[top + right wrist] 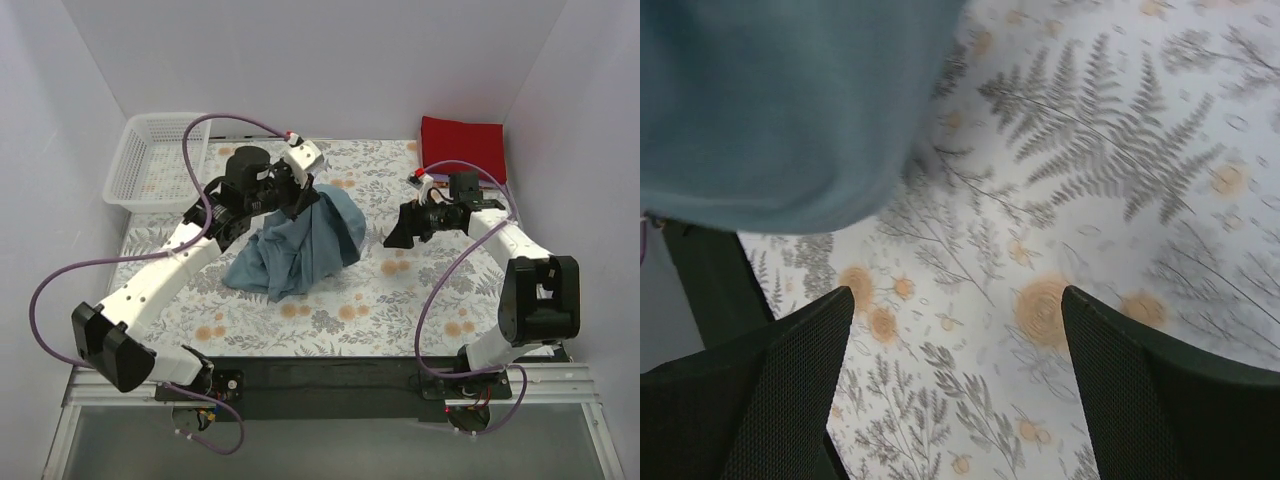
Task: Fold and stack the t-shirts
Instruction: Flatten the tshirt out
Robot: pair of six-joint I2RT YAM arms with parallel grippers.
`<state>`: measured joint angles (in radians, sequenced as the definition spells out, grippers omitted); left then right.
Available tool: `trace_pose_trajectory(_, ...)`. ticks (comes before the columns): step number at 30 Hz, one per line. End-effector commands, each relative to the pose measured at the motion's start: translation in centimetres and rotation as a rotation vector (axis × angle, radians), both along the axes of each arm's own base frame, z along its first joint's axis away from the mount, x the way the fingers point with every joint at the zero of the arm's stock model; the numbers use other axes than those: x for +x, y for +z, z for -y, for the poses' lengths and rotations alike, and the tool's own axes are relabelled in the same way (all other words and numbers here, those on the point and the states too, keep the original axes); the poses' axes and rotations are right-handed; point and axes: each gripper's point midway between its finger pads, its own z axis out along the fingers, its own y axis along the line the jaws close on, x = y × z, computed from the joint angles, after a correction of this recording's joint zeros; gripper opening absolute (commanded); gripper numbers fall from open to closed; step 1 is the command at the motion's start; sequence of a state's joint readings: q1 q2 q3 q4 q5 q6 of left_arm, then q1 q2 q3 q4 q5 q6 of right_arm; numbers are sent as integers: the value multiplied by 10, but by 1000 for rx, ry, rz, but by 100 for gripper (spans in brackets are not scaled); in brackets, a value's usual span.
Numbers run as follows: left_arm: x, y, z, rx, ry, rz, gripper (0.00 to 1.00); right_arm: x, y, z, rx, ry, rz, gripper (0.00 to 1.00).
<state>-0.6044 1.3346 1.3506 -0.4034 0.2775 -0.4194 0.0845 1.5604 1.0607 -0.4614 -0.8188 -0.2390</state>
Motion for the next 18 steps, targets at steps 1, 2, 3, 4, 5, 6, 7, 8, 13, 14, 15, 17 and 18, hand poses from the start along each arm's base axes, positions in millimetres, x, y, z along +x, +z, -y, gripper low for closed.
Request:
trace_pose_trajectory(1, 4, -20, 11, -123, 20, -243, 0, -23, 42, -49, 198, 196, 133, 90)
trace_pose_trajectory(2, 10, -15, 7, -155, 19, -268, 0, -28, 44, -55, 204, 214, 160, 86)
trace_pose_trajectory(3, 12, -13, 7, -180, 26, -301, 0, -31, 48, -60, 207, 230, 200, 83)
trace_pose_trajectory(4, 17, -6, 11, -193, 26, -308, 0, -36, 48, -64, 209, 245, 204, 82)
trace_pose_trajectory(5, 18, -4, 14, -197, 16, -322, 0, -37, 49, -63, 208, 240, 204, 81)
trace_pose_trajectory(6, 11, -1, 21, -209, -38, -352, 0, -38, 50, -62, 204, 231, 200, 83)
trace_pose_trajectory(7, 10, 6, 25, -231, -47, -381, 0, -40, 45, -60, 189, 219, 194, 88)
trace_pose_trajectory(8, 12, 2, 30, -237, -53, -415, 0, -42, 43, -58, 180, 220, 194, 98)
trace_pose_trajectory(13, 11, 12, 42, -268, -111, -443, 0, -44, 34, -57, 92, 178, 252, 98)
trace_pose_trajectory(14, 11, 14, 43, -275, -113, -446, 0, -43, 32, -59, 81, 169, 264, 98)
trace_pose_trajectory(15, 10, 16, 43, -282, -120, -443, 0, -40, 33, -62, 81, 162, 284, 98)
trace_pose_trajectory(17, 9, 20, 45, -298, -122, -454, 0, -31, 37, -76, 72, 153, 342, 98)
trace_pose_trajectory(18, 8, 22, 44, -300, -124, -453, 0, -27, 31, -81, 48, 149, 345, 98)
